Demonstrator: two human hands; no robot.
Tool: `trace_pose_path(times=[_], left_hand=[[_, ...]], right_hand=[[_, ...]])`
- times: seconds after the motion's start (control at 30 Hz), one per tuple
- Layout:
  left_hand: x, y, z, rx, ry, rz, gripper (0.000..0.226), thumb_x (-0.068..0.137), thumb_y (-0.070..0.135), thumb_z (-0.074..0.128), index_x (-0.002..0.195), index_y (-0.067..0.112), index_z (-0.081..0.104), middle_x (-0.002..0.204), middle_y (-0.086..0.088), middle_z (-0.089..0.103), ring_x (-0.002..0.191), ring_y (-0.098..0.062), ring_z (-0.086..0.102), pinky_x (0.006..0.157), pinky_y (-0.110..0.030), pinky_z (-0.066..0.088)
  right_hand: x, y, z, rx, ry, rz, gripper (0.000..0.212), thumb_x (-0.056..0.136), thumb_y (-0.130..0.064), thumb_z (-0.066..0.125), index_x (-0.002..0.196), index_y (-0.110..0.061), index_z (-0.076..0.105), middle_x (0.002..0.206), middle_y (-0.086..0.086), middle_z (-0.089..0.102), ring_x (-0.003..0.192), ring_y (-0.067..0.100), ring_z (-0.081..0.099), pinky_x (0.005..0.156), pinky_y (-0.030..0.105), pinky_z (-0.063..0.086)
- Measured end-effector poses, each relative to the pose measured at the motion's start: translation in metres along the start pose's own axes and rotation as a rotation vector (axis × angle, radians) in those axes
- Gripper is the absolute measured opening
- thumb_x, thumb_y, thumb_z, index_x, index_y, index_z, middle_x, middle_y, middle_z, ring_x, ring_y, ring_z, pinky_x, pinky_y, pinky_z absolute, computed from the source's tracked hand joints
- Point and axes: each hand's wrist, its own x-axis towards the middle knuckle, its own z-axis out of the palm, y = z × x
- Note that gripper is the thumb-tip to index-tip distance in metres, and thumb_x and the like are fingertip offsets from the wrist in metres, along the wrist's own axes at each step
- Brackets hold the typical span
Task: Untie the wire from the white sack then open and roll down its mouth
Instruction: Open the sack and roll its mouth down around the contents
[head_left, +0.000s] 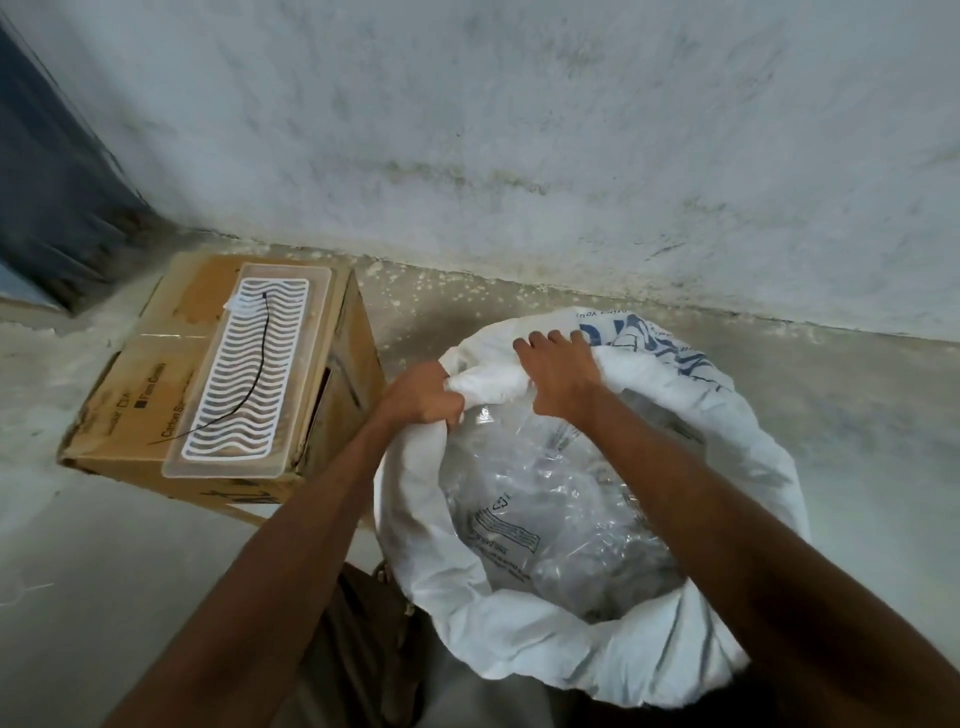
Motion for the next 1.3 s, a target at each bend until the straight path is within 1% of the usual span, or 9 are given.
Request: trace_pose_path(times=[0.17,0.37,0.57,0.67,0.8,0.97,1.1,1.2,1.3], left_hand=[[0.008,0.031,0.008,0.277,0.034,0.119,0.115,0.045,0.056,0.083,0.145,0.023,0.038,0.135,-0.009,0.053,0.121,-0.031,0.054,0.095,-0.040,0.050],[0.006,0.069,0.021,0.228,0.146,0.214,0.063,0.062,0.048,0.069,0.122,0.033,0.059,0.118,0.007,0.070,0.107,-0.023,0.067,0.086,-0.034,0.055],[0.037,0.082,-0.010,0.184,-0.160,0.068,0.043,0.064,0.018,0.072,0.106,0.013,0.069,0.119,-0.009,0.069,0.094,-0.027,0.065,0.080,-0.032,0.055],[0.042,0.081,-0.015,0.237,-0.244,0.102,0.050,0.068,0.022,0.084,0.114,0.013,0.069,0.118,-0.008,0.069,0.091,-0.023,0.064,0.079,-0.030,0.053],[0.033,0.105,0.015,0.558,0.198,0.290,0.098,0.059,0.049,0.083,0.142,0.017,0.042,0.130,-0.012,0.056,0.118,-0.031,0.054,0.094,-0.041,0.050],[0.030,0.145,0.041,0.493,0.272,0.392,0.053,0.074,0.032,0.065,0.123,0.016,0.052,0.111,-0.007,0.064,0.104,-0.032,0.063,0.077,-0.036,0.043],[0.042,0.155,0.023,0.301,0.078,0.204,0.046,0.082,0.048,0.050,0.115,0.020,0.066,0.116,-0.004,0.071,0.104,-0.031,0.066,0.082,-0.037,0.046],[0.059,0.160,0.000,0.183,-0.153,0.108,0.049,0.065,0.030,0.063,0.110,0.012,0.072,0.119,-0.011,0.071,0.103,-0.031,0.066,0.087,-0.037,0.054],[0.070,0.166,0.000,0.287,-0.240,0.088,0.071,0.072,0.030,0.080,0.135,0.011,0.054,0.132,-0.014,0.061,0.114,-0.032,0.059,0.097,-0.040,0.051]], right_hand=[[-0.008,0.013,-0.011,0.245,-0.070,0.121,0.052,0.078,-0.031,0.071,0.126,-0.016,0.056,0.116,0.008,0.064,0.103,0.028,0.066,0.080,0.034,0.046],[-0.002,0.023,-0.040,0.481,-0.476,0.108,0.063,0.067,-0.005,0.079,0.127,-0.003,0.059,0.118,0.015,0.067,0.093,0.030,0.064,0.059,0.027,0.043],[-0.037,0.048,-0.006,0.143,0.032,0.144,0.077,0.065,-0.029,0.082,0.133,-0.021,0.049,0.129,0.003,0.054,0.121,0.028,0.053,0.097,0.048,0.043],[-0.057,0.064,0.017,0.039,0.034,0.378,0.080,0.073,-0.033,0.082,0.140,-0.016,0.041,0.134,0.008,0.052,0.119,0.030,0.056,0.098,0.050,0.046],[-0.057,0.083,0.018,0.280,-0.101,0.398,0.057,0.076,-0.030,0.077,0.126,-0.015,0.055,0.115,0.005,0.063,0.105,0.027,0.066,0.085,0.039,0.055],[-0.044,0.106,-0.012,0.617,-0.425,0.306,0.023,0.065,-0.004,0.078,0.073,-0.007,0.056,0.071,0.001,0.057,0.069,0.023,0.060,0.052,0.024,0.043],[-0.050,0.115,-0.012,0.566,-0.234,0.295,0.058,0.064,-0.018,0.085,0.115,-0.008,0.059,0.107,0.006,0.064,0.098,0.026,0.063,0.072,0.032,0.053],[-0.071,0.104,0.008,0.220,-0.052,0.464,0.094,0.065,-0.031,0.085,0.143,-0.017,0.035,0.129,0.006,0.054,0.117,0.031,0.057,0.088,0.048,0.049],[-0.086,0.114,0.028,0.248,-0.074,0.563,0.076,0.070,-0.030,0.085,0.135,-0.017,0.048,0.118,0.005,0.062,0.105,0.026,0.066,0.078,0.039,0.050]])
